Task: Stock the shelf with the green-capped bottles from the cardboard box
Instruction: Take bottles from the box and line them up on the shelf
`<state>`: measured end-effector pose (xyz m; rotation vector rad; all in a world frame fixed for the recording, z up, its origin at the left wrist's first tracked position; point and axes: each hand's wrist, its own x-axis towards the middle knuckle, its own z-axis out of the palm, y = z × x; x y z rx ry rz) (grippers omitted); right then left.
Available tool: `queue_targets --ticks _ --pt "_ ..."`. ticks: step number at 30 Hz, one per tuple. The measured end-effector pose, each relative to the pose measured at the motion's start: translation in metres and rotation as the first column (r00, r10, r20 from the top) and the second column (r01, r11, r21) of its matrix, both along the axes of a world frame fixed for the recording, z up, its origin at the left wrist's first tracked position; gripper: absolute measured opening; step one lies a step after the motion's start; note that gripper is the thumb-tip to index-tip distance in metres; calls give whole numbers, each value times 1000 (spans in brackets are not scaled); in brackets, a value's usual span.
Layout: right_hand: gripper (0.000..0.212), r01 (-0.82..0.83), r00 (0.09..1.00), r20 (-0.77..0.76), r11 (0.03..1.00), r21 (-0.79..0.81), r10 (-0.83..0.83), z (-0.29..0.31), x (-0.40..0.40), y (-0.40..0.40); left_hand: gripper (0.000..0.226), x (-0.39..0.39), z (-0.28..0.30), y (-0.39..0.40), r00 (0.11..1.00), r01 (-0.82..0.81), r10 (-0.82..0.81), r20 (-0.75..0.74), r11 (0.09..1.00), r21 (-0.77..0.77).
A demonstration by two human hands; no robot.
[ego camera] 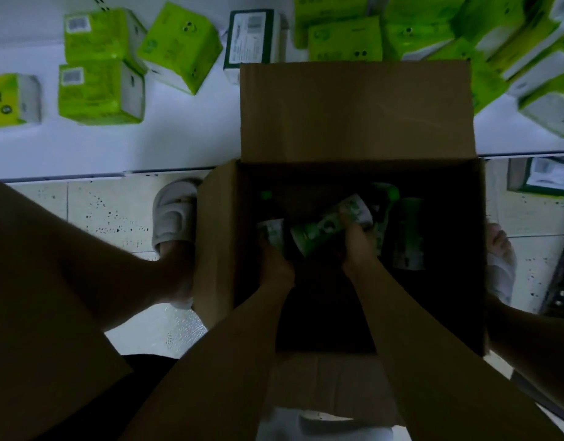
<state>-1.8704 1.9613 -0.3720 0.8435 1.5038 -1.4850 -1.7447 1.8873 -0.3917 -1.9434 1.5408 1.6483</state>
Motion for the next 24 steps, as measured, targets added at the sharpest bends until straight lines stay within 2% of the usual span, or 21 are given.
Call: queue_targets --ticks 1,2,4,6,10,13,17,20,24 --pt "85 -20 999 -24 1000 16 20 3 1 5 61 -4 11 0 999 25 -24 48 999 -20" --pt "77 -32 998 -47 999 19 33 3 2 9 59 -7 26 -2 982 151 -150 114 988 -2" --pt "69 -84 996 -33 996 -2 84 8 8 24 57 -9 38 -6 964 179 -168 205 983 -36" --pt "65 -169 985 -34 986 -1 169 17 10 32 55 -8 53 -7 973 193 -196 125 981 36" --pt "56 -218 976 -20 976 18 219 35 15 48 57 -1 69 2 962 270 -270 34 963 9" --pt "61 -147 989 14 989 -25 148 52 20 59 73 10 86 4 945 322 -325 -35 944 -70" --pt "55 -100 994 24 971 -216 107 86 21 61 81 24 117 -2 898 425 -437 -42 889 -174" --pt "51 -150 987 -10 915 -374 157 120 16 57 75 28 144 -4 899 416 -437 -16 865 -280" --pt "50 -280 959 -157 869 -407 235 173 11 42 65 25 190 -4 919 300 -379 -112 854 -425"
